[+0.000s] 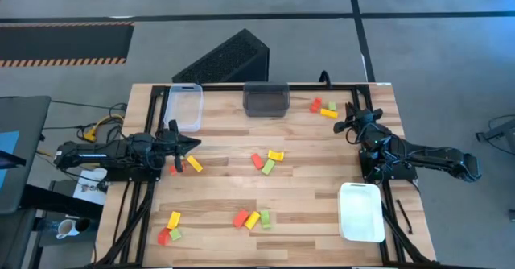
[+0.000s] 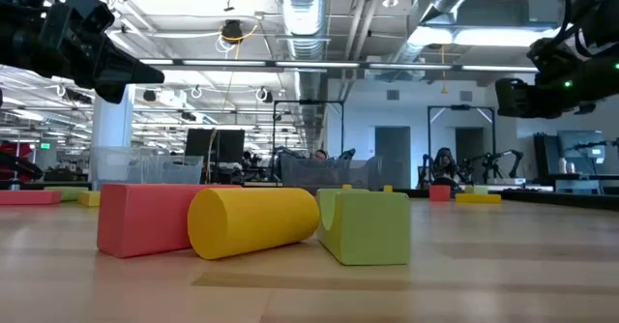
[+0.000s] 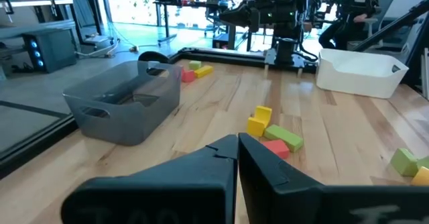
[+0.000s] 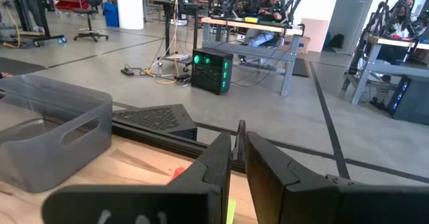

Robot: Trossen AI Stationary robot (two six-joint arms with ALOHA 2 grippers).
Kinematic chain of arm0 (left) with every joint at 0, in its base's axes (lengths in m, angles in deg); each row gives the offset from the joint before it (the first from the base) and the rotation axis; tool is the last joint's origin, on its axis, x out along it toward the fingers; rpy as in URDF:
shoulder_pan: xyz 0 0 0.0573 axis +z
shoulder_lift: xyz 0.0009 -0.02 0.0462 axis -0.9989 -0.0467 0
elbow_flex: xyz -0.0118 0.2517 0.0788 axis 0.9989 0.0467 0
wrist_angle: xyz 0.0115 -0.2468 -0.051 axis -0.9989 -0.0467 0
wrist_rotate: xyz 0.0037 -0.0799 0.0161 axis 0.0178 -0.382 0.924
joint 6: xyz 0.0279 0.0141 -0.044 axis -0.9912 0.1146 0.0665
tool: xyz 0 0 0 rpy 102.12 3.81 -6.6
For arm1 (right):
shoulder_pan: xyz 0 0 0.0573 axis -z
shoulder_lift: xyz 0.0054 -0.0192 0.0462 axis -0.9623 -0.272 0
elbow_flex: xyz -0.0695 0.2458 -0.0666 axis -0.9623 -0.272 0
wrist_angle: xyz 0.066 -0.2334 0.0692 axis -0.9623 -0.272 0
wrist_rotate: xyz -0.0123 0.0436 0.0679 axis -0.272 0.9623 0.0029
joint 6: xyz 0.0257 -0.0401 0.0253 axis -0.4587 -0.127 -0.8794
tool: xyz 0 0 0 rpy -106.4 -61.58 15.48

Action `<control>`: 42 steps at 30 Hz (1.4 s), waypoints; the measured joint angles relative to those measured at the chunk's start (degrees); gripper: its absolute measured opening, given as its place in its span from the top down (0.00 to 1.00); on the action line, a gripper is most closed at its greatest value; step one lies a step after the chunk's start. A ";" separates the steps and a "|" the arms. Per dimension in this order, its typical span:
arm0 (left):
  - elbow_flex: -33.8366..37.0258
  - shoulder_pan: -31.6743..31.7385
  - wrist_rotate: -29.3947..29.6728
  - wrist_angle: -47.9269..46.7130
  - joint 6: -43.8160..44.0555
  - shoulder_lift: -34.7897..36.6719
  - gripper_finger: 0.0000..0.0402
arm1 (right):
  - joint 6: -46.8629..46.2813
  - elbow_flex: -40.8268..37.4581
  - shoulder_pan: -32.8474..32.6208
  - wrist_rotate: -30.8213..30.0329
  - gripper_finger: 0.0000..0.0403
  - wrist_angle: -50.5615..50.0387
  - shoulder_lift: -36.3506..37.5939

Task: Sort & place blocks by color

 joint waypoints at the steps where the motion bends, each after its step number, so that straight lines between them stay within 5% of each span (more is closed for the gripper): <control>1: 0.04 0.00 0.02 0.25 0.86 0.00 1.00 | 0.01 0.00 0.00 0.00 0.82 0.46 0.00; 6: 0.16 0.00 0.16 1.20 8.13 0.00 1.00 | -0.17 0.00 -0.33 2.29 0.82 0.54 0.00; 18: 0.16 0.07 3.25 7.33 5.92 0.02 1.00 | 1.53 0.19 -0.79 36.29 0.82 8.60 0.02; 24: 0.13 0.07 4.52 12.56 4.37 0.00 1.00 | -4.48 2.82 -0.81 47.28 0.82 9.76 0.00; 34: 0.00 0.07 3.29 23.13 -1.18 0.00 0.97 | -7.06 10.92 -2.72 51.43 0.81 9.91 -4.19; 42: -0.03 0.07 1.15 24.71 -3.05 -0.02 0.72 | -5.06 18.96 -8.41 51.60 0.73 9.72 -15.99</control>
